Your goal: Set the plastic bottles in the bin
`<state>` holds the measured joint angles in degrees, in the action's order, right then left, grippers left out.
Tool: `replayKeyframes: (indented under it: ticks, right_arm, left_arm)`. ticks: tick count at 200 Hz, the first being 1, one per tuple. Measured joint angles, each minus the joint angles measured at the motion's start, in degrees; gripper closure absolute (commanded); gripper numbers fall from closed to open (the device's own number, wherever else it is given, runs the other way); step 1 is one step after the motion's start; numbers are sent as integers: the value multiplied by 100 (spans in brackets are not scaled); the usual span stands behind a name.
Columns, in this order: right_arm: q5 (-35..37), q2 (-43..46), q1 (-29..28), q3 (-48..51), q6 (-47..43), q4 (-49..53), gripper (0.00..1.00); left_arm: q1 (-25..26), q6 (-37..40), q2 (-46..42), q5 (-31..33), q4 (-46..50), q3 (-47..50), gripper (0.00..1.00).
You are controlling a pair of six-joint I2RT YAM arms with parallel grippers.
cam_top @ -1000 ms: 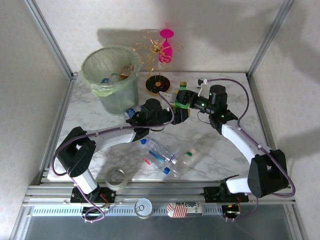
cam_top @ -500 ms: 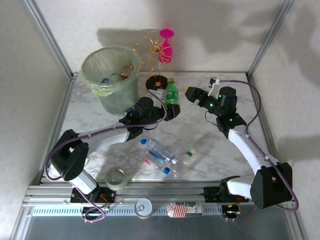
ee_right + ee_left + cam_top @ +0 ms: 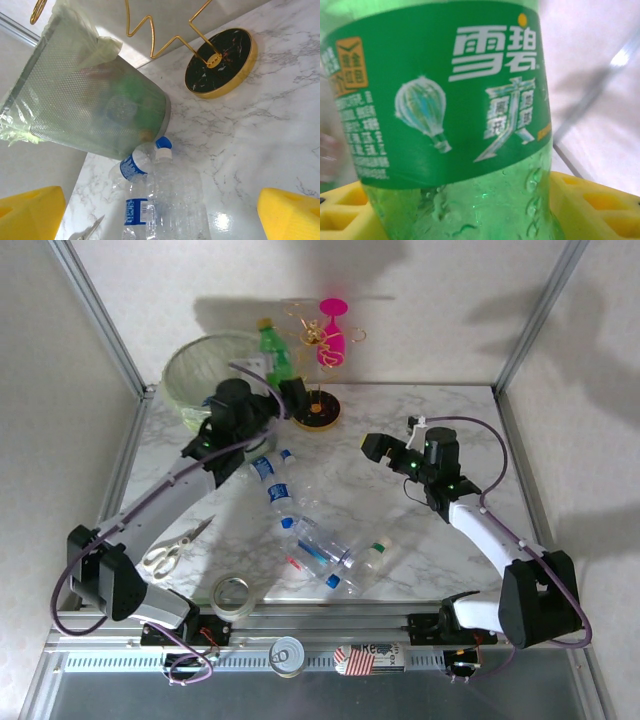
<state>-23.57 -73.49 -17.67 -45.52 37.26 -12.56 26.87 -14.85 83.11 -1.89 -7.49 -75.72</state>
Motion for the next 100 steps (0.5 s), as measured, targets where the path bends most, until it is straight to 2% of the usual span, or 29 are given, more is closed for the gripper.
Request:
replayKeyframes:
  ticks: [53,100]
  right_arm:
    - [50,-122,-177,0,-63,37,1]
    - [48,-142,-210,0,-107,74,1]
  left_arm:
    - [-1143,168,-133,474,424,-155,45]
    - [-1663,136,85,481,728,-155,43]
